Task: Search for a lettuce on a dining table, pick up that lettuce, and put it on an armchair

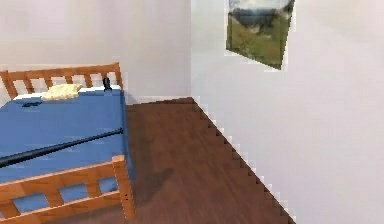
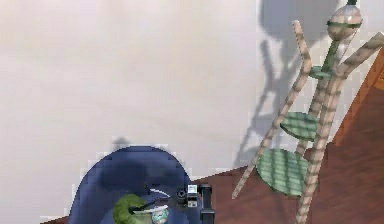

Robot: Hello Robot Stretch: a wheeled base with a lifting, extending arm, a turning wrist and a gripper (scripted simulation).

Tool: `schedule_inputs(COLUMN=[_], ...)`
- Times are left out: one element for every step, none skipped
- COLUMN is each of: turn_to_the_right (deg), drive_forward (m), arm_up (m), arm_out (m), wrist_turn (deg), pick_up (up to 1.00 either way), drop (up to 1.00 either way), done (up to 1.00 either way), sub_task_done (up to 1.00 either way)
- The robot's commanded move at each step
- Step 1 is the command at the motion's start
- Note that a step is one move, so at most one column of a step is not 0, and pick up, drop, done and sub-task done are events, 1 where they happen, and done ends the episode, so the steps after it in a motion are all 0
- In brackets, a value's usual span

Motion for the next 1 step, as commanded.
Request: schedule_inputs(turn_to_the_right=[0.0], drive_forward=[0.00], arm_up=[0.10], arm_out=[0.00], wrist_turn=[0.0], pick_up=[0.00], drop=[0.00], done=[0.00], sub_task_done=[0.00])
